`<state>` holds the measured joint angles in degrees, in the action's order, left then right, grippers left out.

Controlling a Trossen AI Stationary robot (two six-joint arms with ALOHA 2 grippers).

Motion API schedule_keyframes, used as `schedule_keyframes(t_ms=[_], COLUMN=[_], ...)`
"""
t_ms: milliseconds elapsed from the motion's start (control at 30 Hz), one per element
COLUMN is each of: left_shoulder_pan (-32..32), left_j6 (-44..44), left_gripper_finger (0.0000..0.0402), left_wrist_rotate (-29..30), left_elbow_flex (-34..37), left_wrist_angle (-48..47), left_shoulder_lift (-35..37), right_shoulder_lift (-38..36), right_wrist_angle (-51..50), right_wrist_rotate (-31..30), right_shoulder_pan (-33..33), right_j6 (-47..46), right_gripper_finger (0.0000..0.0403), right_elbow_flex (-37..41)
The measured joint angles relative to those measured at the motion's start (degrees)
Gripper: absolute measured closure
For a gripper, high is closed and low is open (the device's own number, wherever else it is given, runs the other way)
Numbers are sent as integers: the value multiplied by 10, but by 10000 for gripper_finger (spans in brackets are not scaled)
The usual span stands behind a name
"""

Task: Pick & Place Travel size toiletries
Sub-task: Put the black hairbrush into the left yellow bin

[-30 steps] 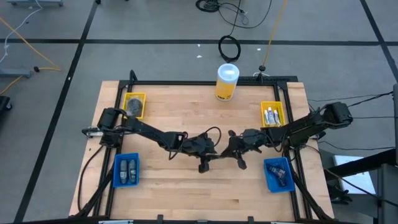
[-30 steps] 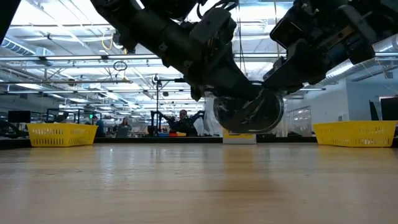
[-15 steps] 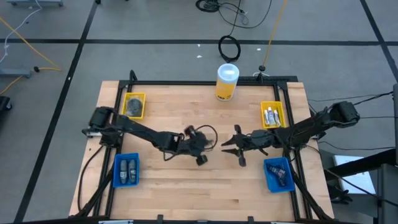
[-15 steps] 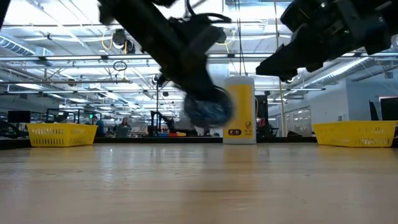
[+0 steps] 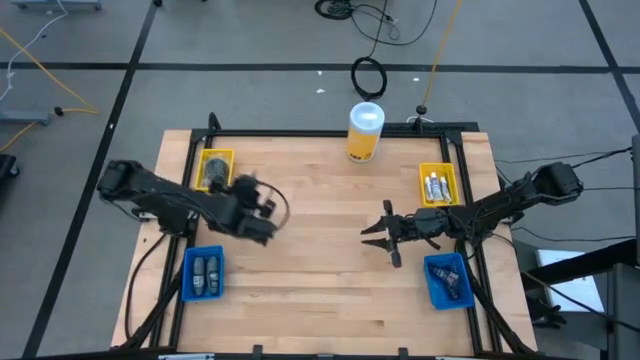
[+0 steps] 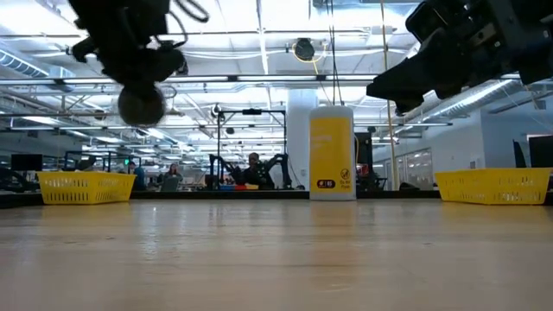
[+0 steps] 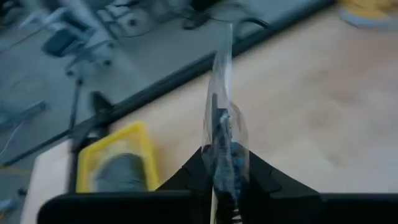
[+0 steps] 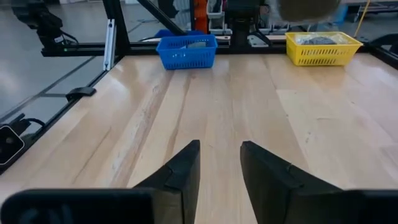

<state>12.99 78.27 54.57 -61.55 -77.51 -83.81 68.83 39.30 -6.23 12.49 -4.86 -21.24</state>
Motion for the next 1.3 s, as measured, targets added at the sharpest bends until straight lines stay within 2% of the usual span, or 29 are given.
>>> schedule_keyframes(t_ms=[300, 433, 533, 667, 800, 1000, 1133, 1300], left_shoulder_pan=[-157, -227, -269, -330, -401, -479, -500, -510], left_j6=[19, -8, -81, -193, -256, -283, -306, -301], left_gripper_finger=[387, 367, 346, 342, 357, 369, 360, 356], left_wrist_rotate=[18, 19, 4, -26, -67, -126, -155, -165], left_elbow_flex=[175, 226, 259, 294, 310, 331, 344, 348], left_wrist_angle=[51, 110, 198, 316, 372, 416, 455, 470], left_shoulder_lift=[172, 231, 260, 277, 277, 277, 277, 277], right_shoulder_lift=[0, 0, 0, 0, 0, 0, 0, 0], right_wrist_angle=[4, 5, 7, 8, 8, 8, 8, 7], right_wrist_rotate=[0, 0, 0, 0, 1, 3, 2, 3], right_shoulder_pan=[0, 0, 0, 0, 0, 0, 0, 0], right_j6=[0, 0, 0, 0, 0, 0, 0, 0], right_gripper_finger=[297, 296, 299, 300, 301, 300, 302, 302], right_elbow_flex=[0, 0, 0, 0, 0, 0, 0, 0])
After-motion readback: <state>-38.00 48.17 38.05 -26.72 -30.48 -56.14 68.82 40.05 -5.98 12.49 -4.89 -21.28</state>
